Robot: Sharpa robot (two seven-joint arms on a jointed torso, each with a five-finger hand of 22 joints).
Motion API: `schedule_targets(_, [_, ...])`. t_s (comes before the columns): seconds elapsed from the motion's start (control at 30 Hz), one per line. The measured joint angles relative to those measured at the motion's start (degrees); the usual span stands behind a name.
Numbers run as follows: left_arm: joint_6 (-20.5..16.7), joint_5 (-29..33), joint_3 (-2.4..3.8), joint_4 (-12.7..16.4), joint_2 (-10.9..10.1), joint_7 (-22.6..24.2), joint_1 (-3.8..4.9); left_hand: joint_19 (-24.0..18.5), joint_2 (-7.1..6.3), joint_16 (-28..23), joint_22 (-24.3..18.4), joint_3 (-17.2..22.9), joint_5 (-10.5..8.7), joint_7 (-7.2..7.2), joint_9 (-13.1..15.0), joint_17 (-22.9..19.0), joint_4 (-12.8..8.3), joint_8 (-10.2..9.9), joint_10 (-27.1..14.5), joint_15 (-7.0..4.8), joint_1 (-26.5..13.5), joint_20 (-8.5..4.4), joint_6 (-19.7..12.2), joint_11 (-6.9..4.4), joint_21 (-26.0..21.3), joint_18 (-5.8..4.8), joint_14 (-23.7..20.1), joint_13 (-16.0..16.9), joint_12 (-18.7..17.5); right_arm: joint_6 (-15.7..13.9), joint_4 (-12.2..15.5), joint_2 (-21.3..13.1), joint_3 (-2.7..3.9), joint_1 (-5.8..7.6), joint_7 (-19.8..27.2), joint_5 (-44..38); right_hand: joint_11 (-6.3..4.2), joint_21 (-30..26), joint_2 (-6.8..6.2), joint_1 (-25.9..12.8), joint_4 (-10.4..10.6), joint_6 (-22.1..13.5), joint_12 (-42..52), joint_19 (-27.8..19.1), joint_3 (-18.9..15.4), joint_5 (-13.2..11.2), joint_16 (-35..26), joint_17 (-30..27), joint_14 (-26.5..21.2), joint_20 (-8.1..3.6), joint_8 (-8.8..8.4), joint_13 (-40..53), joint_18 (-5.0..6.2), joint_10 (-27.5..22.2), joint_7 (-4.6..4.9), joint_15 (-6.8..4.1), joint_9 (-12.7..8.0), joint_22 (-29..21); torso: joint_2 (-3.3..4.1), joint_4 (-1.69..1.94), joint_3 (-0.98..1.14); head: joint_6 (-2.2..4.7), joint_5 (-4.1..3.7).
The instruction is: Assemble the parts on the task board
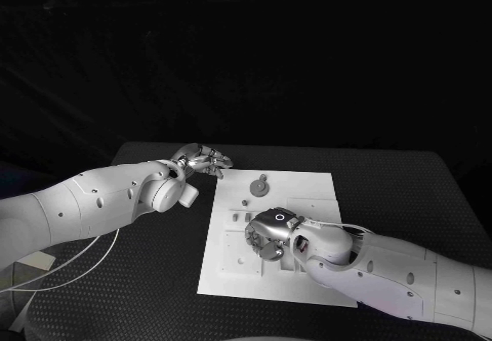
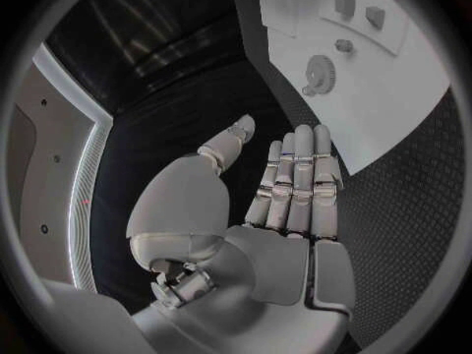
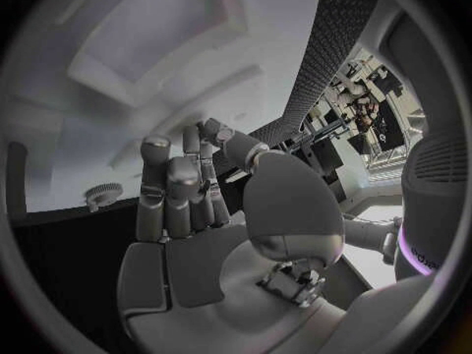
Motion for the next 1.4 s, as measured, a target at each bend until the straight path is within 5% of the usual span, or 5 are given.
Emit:
schedule_targets(0.5, [0.1,0.0,0.0,0.0,0.0,-0.1,0.09,0.0,0.0,-0.2,0.0,-0.1,0.0,0.0,0.0,0.0,0.1,0.0,0.0,0.0,0.0,0.0,0.0,0.0,-0.2,-0.01,0.0,0.0,0.0,0.3,-0.7,0.3,-0.11,0.13,0.4,1.3,-0.01,0.0,0.43,-0.6,0.0,-0.4,-0.9,-0.1,0.0,0.0,-0.3,0.0,0.1,0.09,-0.15,0.1,0.0,0.0,0.23,-0.08,0.3,0.0,-0.02,-0.08,0.05,-0.14,0.14])
schedule_targets(0.73, [0.2,0.0,0.0,0.1,-0.1,-0.1,0.1,0.0,0.0,-0.2,0.0,-0.1,0.0,0.0,0.0,0.0,0.1,0.0,0.0,0.0,0.0,0.0,0.0,0.0,-0.2,-0.01,0.0,0.0,0.0,-0.1,-0.7,0.1,-0.18,0.16,0.7,2.6,-0.02,0.0,-0.86,-2.1,0.2,-3.0,-3.1,-0.3,-0.3,0.0,-0.3,0.2,0.1,-0.11,-2.04,0.0,0.0,0.0,1.38,0.87,0.2,0.0,-0.02,-0.12,0.1,-0.16,0.09])
schedule_targets(0.83, [0.2,0.0,0.0,0.0,-0.1,-0.1,0.11,0.0,0.0,-0.2,0.0,-0.1,0.0,0.0,0.0,0.0,0.1,0.0,0.0,0.0,0.0,0.0,0.0,0.0,-0.2,0.0,0.0,0.1,0.0,-0.6,-0.6,0.1,-0.25,0.1,0.7,3.0,0.01,0.0,-2.77,-1.1,0.3,-3.6,-4.1,-0.3,-0.2,0.0,-0.3,0.3,-0.2,-0.13,-2.95,-0.5,0.0,0.0,1.58,1.19,-0.2,0.0,-0.02,-0.12,0.14,-0.17,0.07])
schedule_targets(1.03, [0.2,0.0,0.0,0.0,0.0,-0.1,0.12,0.0,0.0,-0.2,0.0,-0.1,0.0,0.0,0.0,0.0,0.1,0.0,0.0,0.0,0.0,0.0,0.0,0.0,-0.2,-0.01,0.0,0.0,0.0,-1.9,-0.5,-0.2,-0.31,0.02,0.8,3.6,2.68,0.0,-4.52,-1.4,0.2,-6.7,-6.9,-1.3,-2.1,0.0,-0.3,0.6,-1.2,-0.42,-4.8,-2.0,-0.97,-2.9,2.71,3.02,-1.1,0.0,-0.02,-0.12,0.14,-0.13,0.01])
schedule_targets(1.4, [0.1,0.0,0.0,-0.1,-0.1,0.0,0.12,0.0,0.0,-0.2,-0.1,-0.1,0.0,0.0,0.0,0.1,0.1,0.0,0.0,0.0,0.0,0.0,0.0,0.0,-0.2,-0.01,0.0,0.1,0.0,-2.9,1.3,-2.2,-0.45,-0.1,0.5,3.9,3.58,-0.2,-5.5,-1.4,0.4,-8.8,-8.2,-2.2,-3.4,0.0,-0.3,0.8,-1.9,-0.12,-5.3,-2.8,-1.8,-5.1,3.35,4.14,-1.7,0.0,-0.04,-0.12,0.17,0.08,0.03])
